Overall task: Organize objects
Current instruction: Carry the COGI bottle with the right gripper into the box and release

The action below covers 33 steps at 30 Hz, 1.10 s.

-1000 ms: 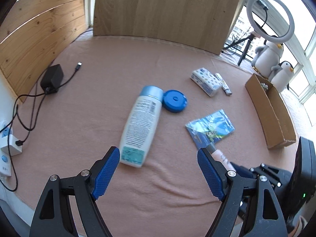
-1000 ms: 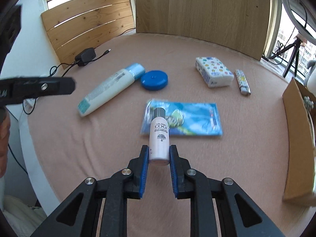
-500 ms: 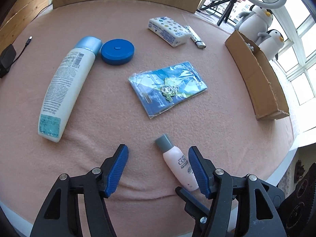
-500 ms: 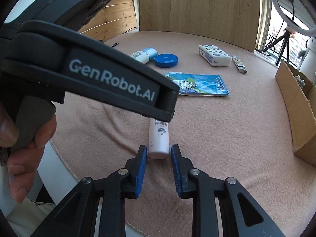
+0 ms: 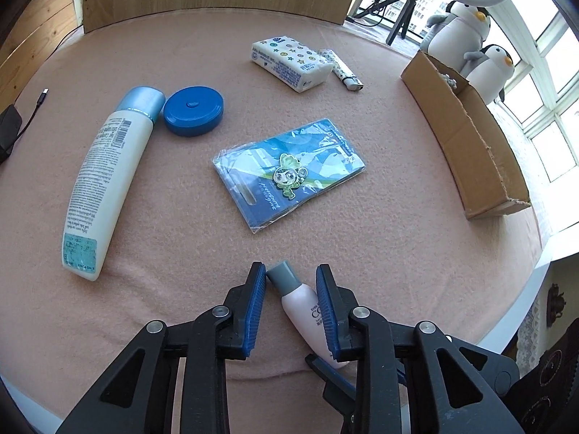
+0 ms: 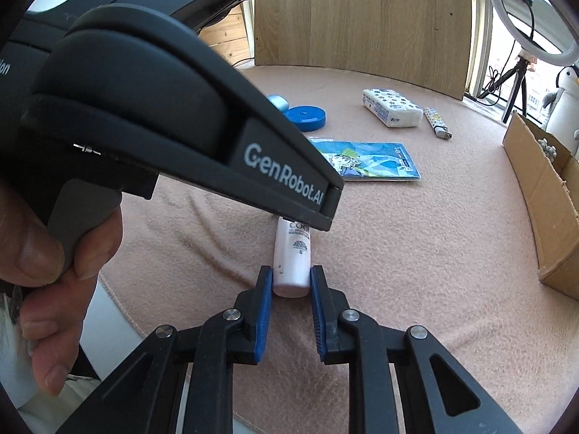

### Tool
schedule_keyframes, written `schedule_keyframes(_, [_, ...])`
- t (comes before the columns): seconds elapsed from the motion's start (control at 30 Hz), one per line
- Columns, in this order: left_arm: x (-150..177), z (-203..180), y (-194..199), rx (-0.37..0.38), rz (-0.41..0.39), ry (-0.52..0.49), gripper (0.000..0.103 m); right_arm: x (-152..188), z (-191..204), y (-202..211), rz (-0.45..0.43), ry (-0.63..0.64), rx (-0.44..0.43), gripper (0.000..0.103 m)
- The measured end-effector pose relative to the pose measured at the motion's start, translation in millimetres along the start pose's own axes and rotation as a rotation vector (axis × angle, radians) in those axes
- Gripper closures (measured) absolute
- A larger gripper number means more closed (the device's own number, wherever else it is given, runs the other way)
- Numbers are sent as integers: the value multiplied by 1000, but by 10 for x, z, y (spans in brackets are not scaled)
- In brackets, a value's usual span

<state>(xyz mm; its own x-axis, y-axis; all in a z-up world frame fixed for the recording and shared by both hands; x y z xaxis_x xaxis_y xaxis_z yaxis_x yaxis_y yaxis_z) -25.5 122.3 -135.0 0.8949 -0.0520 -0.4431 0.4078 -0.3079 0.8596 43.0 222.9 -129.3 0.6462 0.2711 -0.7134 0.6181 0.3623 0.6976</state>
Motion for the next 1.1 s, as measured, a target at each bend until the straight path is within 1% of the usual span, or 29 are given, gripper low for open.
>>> schedule_keyframes(0.17, [-174, -117, 235, 2, -53, -34, 72, -126, -36, 109, -32, 5, 13, 85])
schedule_keyframes(0.37, [-497, -296, 585, 17, -146, -70, 72, -452, -127, 320, -103, 24, 52, 85])
schedule_keyframes(0.5, [-619, -362, 735, 19, -187, -87, 72, -639, -149, 435, -147, 41, 77, 85])
schedule_keyframes(0.63, [-644, -351, 810, 17, -199, -88, 72, -724, -123, 440, -166, 41, 85, 85])
schedule_keyframes(0.73, [-660, -352, 818, 13, -201, -88, 72, -720, -88, 496, -168, 44, 81, 85])
schedule_keyframes(1.1, [-794, -440, 702, 18, -199, -114, 72, -743, -205, 492, -179, 25, 86, 85])
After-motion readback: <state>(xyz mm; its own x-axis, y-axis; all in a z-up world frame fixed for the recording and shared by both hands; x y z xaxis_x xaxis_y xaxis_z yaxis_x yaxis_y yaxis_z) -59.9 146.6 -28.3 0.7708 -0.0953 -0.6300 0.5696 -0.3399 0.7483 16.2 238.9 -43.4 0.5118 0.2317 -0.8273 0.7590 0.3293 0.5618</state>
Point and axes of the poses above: each gripper's, at about its wrist camera, not at the fingertips, and y roughly against the way its jaws point, z to its left, x to its underside, the point moved 4 cm from there along -y, roughly the way its jaws point, and after that the axes turned 6 degrees about -z, right-handed, at the moved point
